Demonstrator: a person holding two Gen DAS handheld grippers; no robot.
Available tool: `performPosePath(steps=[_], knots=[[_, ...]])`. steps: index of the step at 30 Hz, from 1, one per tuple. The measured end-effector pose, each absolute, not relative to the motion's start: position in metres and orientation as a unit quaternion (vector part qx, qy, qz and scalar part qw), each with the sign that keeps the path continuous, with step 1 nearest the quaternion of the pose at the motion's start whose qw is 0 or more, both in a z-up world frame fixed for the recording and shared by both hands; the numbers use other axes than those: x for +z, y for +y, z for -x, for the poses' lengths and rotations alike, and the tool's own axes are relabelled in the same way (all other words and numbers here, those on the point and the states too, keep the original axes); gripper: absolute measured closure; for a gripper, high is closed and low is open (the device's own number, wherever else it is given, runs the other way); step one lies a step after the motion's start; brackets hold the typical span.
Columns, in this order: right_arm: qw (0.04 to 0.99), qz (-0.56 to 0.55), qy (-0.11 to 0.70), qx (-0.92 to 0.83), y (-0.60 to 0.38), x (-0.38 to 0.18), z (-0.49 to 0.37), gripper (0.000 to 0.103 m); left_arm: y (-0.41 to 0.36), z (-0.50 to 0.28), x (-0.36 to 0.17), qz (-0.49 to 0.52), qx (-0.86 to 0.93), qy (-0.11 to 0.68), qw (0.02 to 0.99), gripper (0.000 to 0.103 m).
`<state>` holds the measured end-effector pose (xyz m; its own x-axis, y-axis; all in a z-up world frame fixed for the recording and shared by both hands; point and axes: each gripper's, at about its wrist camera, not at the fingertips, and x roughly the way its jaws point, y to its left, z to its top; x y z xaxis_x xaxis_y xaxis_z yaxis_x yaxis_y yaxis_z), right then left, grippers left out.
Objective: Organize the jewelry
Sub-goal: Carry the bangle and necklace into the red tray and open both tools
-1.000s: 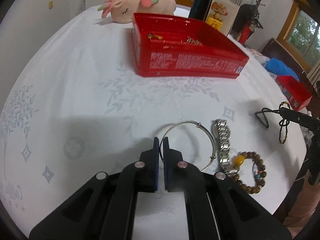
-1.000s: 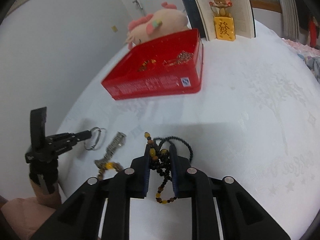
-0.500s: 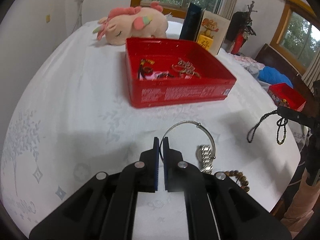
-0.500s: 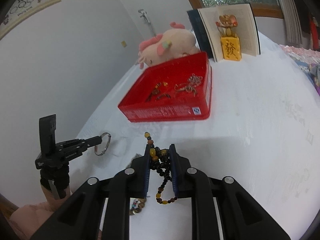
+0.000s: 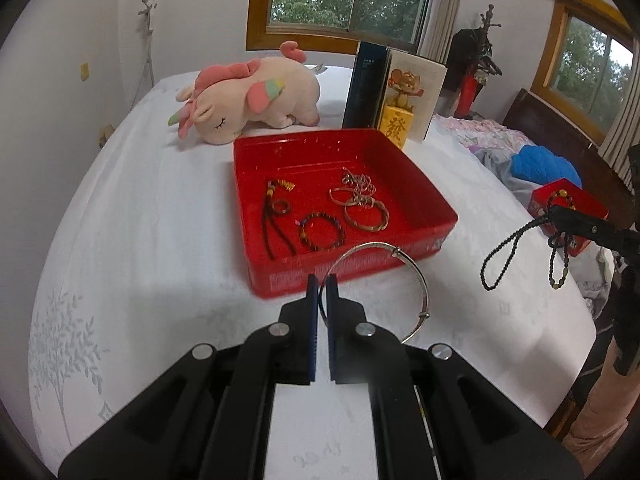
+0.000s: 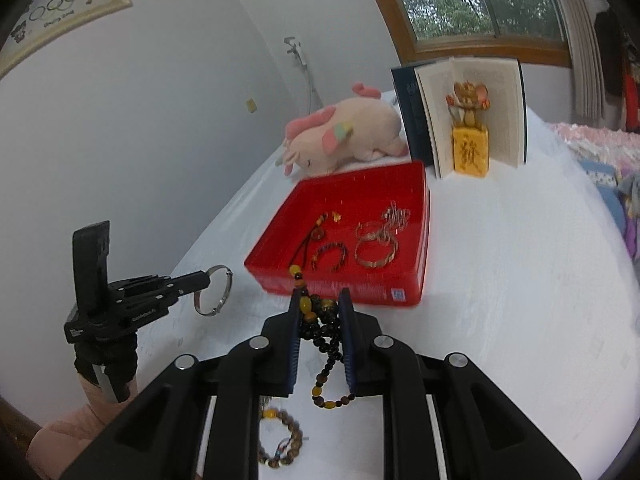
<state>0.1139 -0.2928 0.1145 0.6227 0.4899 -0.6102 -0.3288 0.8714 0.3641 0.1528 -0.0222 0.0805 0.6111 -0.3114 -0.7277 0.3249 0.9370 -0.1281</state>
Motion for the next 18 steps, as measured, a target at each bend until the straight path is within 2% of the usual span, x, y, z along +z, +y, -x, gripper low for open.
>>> performPosePath(steps=[9,18], knots=[[0.904,-0.094,0.359,0.211,-0.28,0.135,-0.161,0.085,-0.035,-0.196,0.094,-0.012,-0.161,0.399,0.903,0.1],[0.902,-0.095,0.366,0.207,-0.266,0.126,-0.217,0.085,-0.04,-0.248,0.084,0.0,-0.147,0.414,0.898,0.1]])
